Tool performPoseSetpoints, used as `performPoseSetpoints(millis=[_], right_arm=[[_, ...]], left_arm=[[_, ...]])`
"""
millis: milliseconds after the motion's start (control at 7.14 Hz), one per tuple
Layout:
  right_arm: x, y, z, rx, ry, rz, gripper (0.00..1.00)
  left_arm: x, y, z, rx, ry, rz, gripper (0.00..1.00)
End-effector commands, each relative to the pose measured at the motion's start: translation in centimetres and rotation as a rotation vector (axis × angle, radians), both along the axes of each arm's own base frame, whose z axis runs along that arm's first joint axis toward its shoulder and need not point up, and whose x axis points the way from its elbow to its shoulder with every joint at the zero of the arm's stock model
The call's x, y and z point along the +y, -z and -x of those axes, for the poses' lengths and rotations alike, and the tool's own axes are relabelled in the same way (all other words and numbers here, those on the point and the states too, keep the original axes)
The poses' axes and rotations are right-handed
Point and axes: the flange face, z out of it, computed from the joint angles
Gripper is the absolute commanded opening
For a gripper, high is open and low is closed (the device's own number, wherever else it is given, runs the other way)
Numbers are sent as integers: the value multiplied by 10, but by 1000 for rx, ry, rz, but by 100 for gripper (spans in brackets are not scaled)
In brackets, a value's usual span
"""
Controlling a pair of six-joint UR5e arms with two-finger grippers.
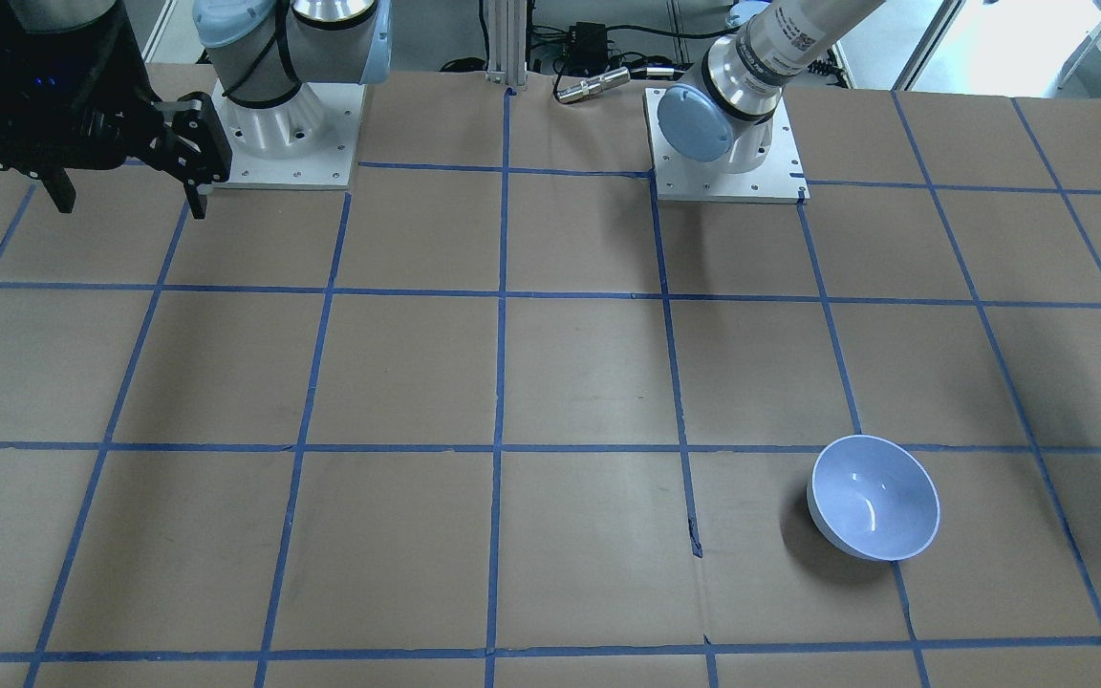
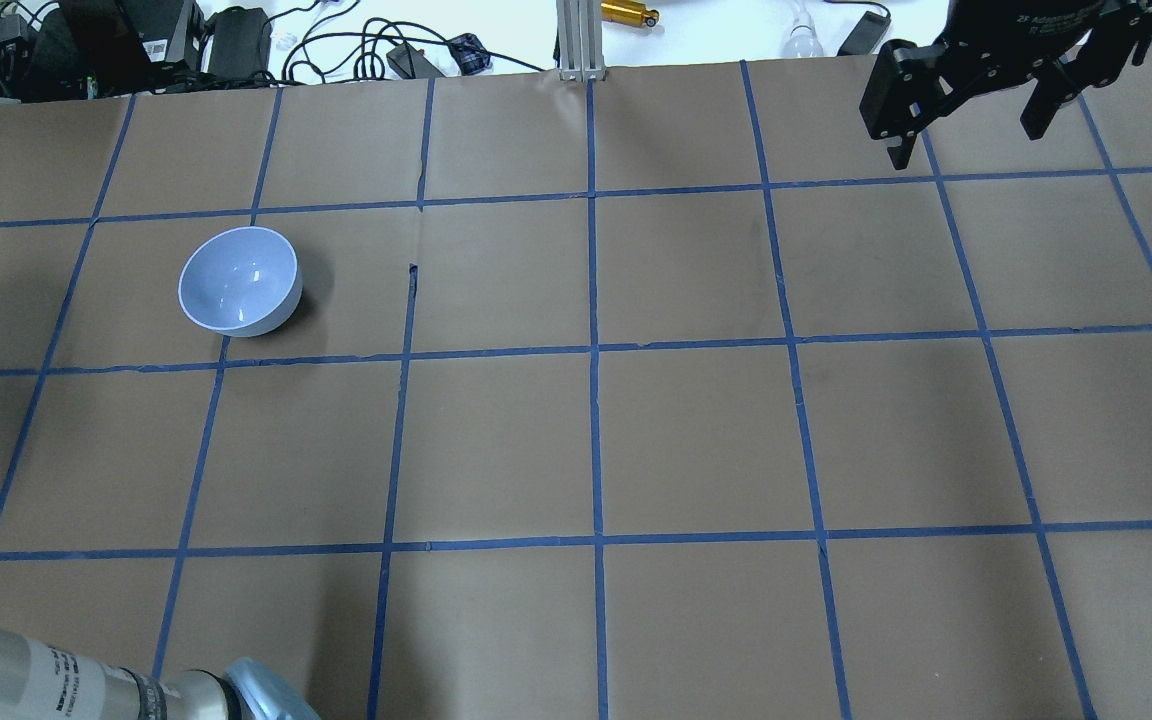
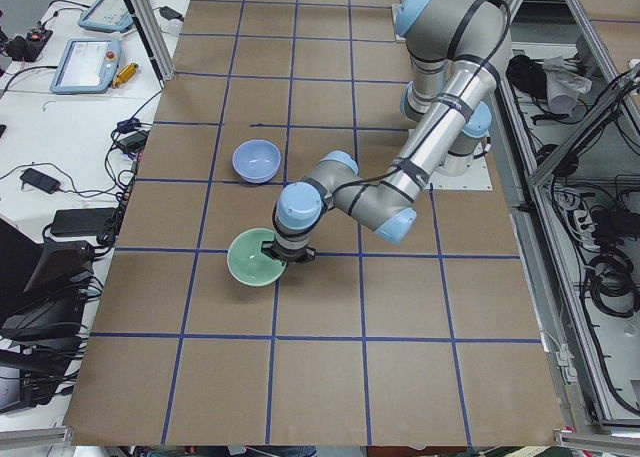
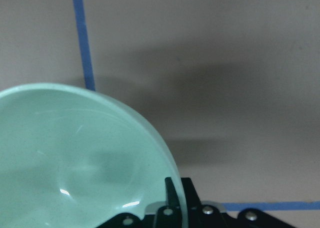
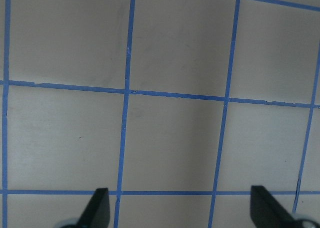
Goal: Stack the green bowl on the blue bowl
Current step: 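Carry the green bowl with the left gripper over the blue bowl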
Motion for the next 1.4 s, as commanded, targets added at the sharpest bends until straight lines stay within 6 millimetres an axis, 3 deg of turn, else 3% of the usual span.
performPoseSetpoints(millis=[0,140,280,560,700,980,1260], right_arm=[[0,0,0,0,0,0,100],[0,0,0,0,0,0,100],[0,0,0,0,0,0,100],[0,0,0,0,0,0,100],[0,0,0,0,0,0,100],[0,0,0,0,0,0,100],[0,0,0,0,0,0,100]], left_arm=[[-50,-36,128,32,14,-7,0],[-65,-52,196,38,-9,-11,0],[-69,-55,250,49,-22,-20,0],[-55,-45,339,81,-85,-56,0],[-45,-30,344,85,-77,-70,0],[-32,-11,316,85,-97,-76,0],[-34,6,313,94,-106,-104,0]])
